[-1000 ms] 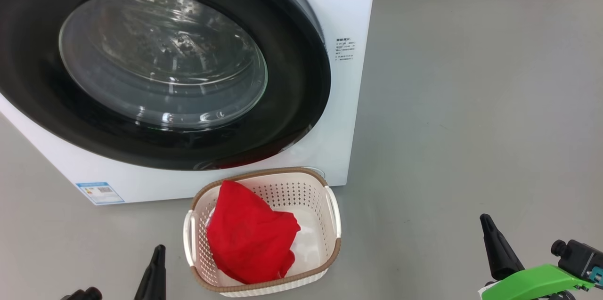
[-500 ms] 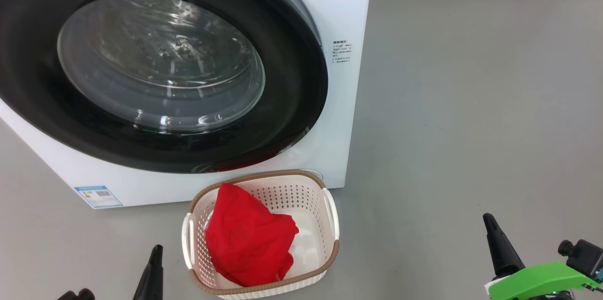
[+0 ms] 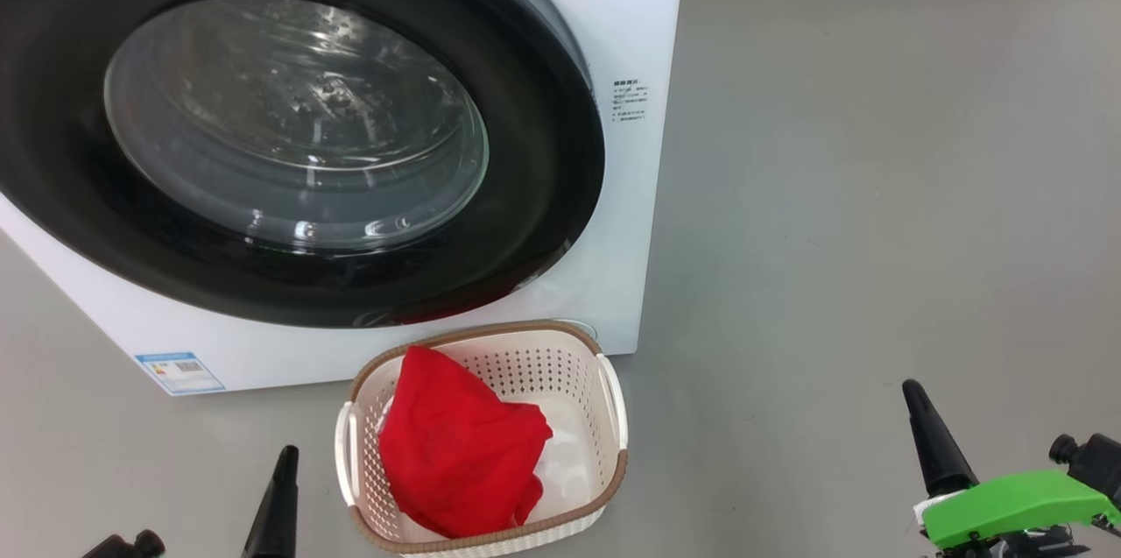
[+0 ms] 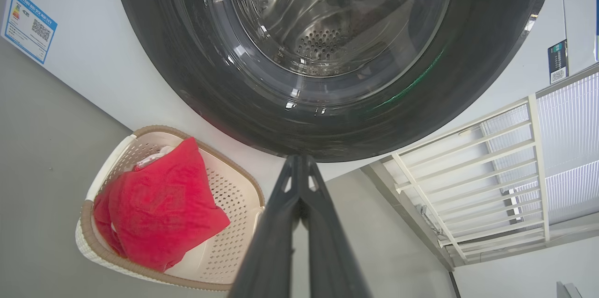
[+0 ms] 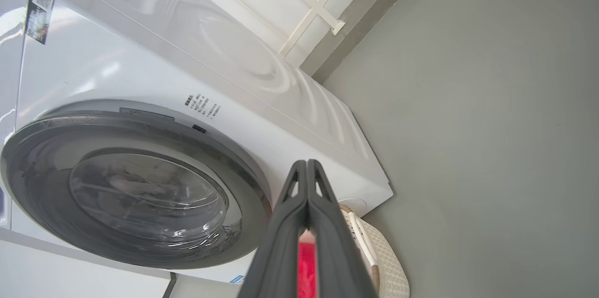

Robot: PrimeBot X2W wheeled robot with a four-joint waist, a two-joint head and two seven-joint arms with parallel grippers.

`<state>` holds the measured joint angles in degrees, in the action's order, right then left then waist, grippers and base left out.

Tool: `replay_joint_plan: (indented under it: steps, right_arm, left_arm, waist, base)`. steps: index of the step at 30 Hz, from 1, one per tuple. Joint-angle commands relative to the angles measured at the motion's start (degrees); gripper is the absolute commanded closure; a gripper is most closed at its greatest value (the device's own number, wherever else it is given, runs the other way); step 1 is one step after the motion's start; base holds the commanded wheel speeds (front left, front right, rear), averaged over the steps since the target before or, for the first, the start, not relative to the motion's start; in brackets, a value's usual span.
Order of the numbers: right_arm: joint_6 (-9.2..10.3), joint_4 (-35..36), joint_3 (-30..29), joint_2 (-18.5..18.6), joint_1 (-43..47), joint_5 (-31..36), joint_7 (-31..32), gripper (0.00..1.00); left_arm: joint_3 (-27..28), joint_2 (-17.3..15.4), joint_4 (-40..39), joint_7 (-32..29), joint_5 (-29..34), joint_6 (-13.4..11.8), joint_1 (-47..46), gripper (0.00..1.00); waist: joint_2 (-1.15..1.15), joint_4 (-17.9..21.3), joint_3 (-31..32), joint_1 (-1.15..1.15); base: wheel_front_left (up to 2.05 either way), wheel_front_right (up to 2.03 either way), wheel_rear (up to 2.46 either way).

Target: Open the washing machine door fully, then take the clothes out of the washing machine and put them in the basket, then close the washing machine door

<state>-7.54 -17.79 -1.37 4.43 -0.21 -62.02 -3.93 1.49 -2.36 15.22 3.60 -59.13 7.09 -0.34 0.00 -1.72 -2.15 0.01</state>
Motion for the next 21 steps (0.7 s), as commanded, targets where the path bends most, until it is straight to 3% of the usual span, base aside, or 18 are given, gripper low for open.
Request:
replay_joint_plan:
  steps: [1,21]
  right_arm:
    - [0.02,1.77,-0.13,0.39,-2.59,-1.98,0.39,1.0]
    - [0.03,2.48,-1.71,-0.15,-3.77,-12.09,3.78,1.0]
  left_arm:
    - [1.36,-0.75,-1.24,-0.32,-1.57,0.22,-2.38,1.0]
    - [2.43,-0.84,-1.23,-3.59,-12.87,0.28,-3.58,1.0]
  waist:
    - [0.0,0.05,0.06,0.0]
    - [0.0,0.64,0.73,-0.01]
  base:
    - [0.0,0.0,0.0]
    - [0.0,0.0,0.0]
